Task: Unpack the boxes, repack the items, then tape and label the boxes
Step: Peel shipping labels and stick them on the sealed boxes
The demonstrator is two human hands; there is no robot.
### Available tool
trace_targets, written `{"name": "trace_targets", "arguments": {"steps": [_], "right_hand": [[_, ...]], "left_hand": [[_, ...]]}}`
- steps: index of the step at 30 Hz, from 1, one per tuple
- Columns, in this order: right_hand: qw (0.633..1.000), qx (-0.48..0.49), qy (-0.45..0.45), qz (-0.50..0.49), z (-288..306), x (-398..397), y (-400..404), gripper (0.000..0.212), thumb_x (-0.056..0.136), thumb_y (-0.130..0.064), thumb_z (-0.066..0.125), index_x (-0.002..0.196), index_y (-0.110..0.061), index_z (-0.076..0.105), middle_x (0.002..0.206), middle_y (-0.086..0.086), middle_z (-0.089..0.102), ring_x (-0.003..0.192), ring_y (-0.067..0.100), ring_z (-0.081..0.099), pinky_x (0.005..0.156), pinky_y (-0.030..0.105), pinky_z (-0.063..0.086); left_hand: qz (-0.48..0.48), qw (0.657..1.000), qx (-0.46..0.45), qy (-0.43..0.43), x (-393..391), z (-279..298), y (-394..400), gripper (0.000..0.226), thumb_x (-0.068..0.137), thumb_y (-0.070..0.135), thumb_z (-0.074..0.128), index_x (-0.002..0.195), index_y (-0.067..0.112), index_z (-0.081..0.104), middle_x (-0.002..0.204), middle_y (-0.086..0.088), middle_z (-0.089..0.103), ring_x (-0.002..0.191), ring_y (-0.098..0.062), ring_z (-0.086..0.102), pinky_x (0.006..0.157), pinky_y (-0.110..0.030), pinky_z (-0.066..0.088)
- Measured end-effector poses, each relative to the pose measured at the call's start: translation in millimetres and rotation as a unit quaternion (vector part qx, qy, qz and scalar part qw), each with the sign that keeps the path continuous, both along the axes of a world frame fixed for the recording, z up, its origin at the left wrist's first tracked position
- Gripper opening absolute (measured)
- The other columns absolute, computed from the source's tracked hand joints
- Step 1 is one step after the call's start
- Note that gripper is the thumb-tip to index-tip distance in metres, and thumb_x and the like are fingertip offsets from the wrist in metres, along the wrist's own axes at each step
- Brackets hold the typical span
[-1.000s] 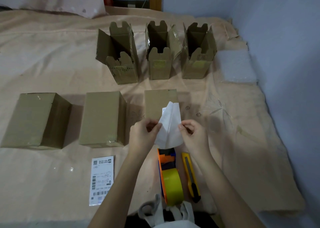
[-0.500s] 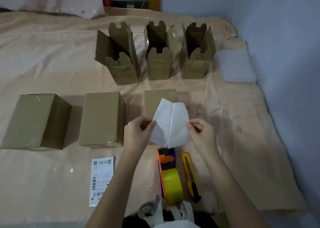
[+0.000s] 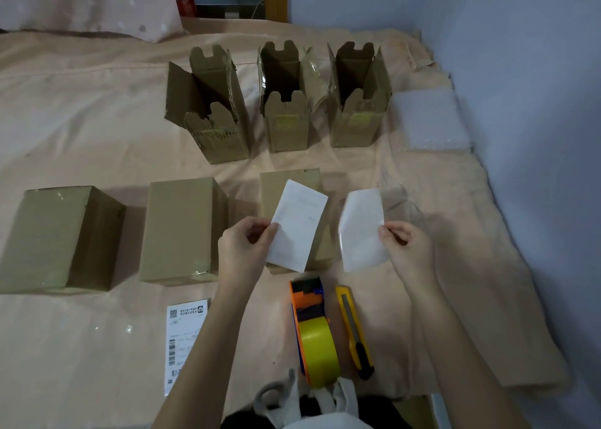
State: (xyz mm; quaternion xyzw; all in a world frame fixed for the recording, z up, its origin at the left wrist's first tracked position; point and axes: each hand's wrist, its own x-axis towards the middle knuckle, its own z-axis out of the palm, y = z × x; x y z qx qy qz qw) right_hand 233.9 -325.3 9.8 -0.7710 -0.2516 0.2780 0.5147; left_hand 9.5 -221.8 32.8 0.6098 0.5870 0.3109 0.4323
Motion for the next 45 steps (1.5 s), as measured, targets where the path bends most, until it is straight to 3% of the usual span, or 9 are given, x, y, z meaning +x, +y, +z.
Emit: {"name": "trace_targets", "arguments": {"steps": [14, 17, 21, 25, 27, 31, 36, 39, 45], "right_hand": [[0.992, -0.122, -0.018, -0.014, -75, 35, -8, 0.009, 0.086, 0.002, 0.063, 0.093, 0.007, 0.066, 0.085, 0.011, 0.063, 0.082, 0.019, 0.058, 0.062, 0.008, 0.043], [0.983, -0.131, -0.125, -0.002, -80, 33, -13, 0.003, 0.080, 0.001, 0.067, 0.078, 0.001, 0.068, 0.073, 0.008, 0.065, 0.069, 0.019, 0.060, 0.063, 0.021, 0.043], [0.951, -0.188, -0.247, 0.011, -72, 28, -16, 0.010, 0.078, -0.005, 0.067, 0.068, -0.006, 0.064, 0.064, 0.002, 0.059, 0.061, 0.017, 0.053, 0.051, 0.015, 0.028], [0.967, -0.148, -0.206, -0.027, -51, 14, -13, 0.007, 0.085, -0.012, 0.065, 0.088, -0.008, 0.070, 0.086, 0.004, 0.069, 0.080, 0.021, 0.064, 0.065, 0.026, 0.043], [0.982, -0.084, -0.169, -0.030, -27, 0, -8, 0.008, 0.089, -0.012, 0.062, 0.091, -0.010, 0.070, 0.090, 0.003, 0.070, 0.079, 0.014, 0.063, 0.065, 0.021, 0.046], [0.999, 0.019, -0.009, 0.050, 22, -37, 7, 0.012, 0.092, -0.014, 0.061, 0.092, -0.023, 0.069, 0.090, -0.002, 0.071, 0.084, 0.012, 0.066, 0.074, 0.028, 0.055], [0.991, 0.011, 0.077, 0.109, 47, -69, 23, 0.024, 0.093, -0.020, 0.060, 0.111, -0.007, 0.069, 0.100, -0.001, 0.073, 0.093, 0.007, 0.068, 0.083, 0.027, 0.056], [0.990, 0.014, 0.072, 0.119, 53, -75, 25, 0.024, 0.092, -0.027, 0.061, 0.107, -0.011, 0.071, 0.094, -0.005, 0.073, 0.089, 0.002, 0.067, 0.076, 0.016, 0.052], [0.984, 0.048, 0.153, 0.083, 57, -82, 29, 0.012, 0.089, -0.024, 0.066, 0.098, -0.019, 0.073, 0.090, -0.004, 0.075, 0.089, 0.010, 0.070, 0.079, 0.028, 0.056]], "left_hand": [[-0.028, 0.999, -0.014, -0.024, 13, -1, -10, 0.016, 0.085, 0.012, 0.070, 0.076, 0.024, 0.065, 0.076, 0.010, 0.067, 0.068, 0.005, 0.060, 0.059, -0.010, 0.044], [-0.032, 0.999, -0.014, -0.019, 15, -2, -10, 0.014, 0.085, 0.012, 0.070, 0.078, 0.023, 0.065, 0.077, 0.011, 0.066, 0.068, 0.006, 0.059, 0.059, -0.011, 0.044], [-0.035, 0.999, -0.020, -0.017, 18, -3, -10, 0.010, 0.085, 0.014, 0.070, 0.079, 0.022, 0.066, 0.078, 0.009, 0.067, 0.071, 0.002, 0.061, 0.063, -0.018, 0.047], [-0.035, 0.999, -0.017, -0.007, 20, -3, -14, 0.005, 0.086, 0.015, 0.069, 0.083, 0.019, 0.067, 0.079, 0.011, 0.066, 0.072, 0.003, 0.060, 0.065, -0.020, 0.048], [-0.029, 1.000, -0.001, 0.008, 21, 0, -16, 0.003, 0.087, 0.015, 0.067, 0.085, 0.016, 0.067, 0.078, 0.013, 0.064, 0.071, 0.002, 0.059, 0.063, -0.016, 0.046], [-0.035, 0.998, 0.044, 0.022, 25, 6, -20, 0.006, 0.088, 0.015, 0.065, 0.083, 0.019, 0.065, 0.075, 0.017, 0.062, 0.072, 0.005, 0.058, 0.059, -0.011, 0.044], [-0.055, 0.986, 0.150, 0.040, 31, 13, -29, 0.007, 0.087, 0.012, 0.065, 0.082, 0.016, 0.064, 0.076, 0.009, 0.063, 0.071, -0.005, 0.059, 0.061, -0.023, 0.049], [-0.077, 0.969, 0.225, 0.064, 34, 13, -34, 0.007, 0.086, 0.018, 0.062, 0.081, 0.013, 0.064, 0.077, 0.004, 0.061, 0.067, -0.009, 0.057, 0.058, -0.033, 0.050], [-0.088, 0.952, 0.283, 0.071, 41, 15, -44, 0.015, 0.086, 0.034, 0.056, 0.092, 0.021, 0.061, 0.088, 0.003, 0.061, 0.080, -0.016, 0.059, 0.053, -0.037, 0.051]]}}
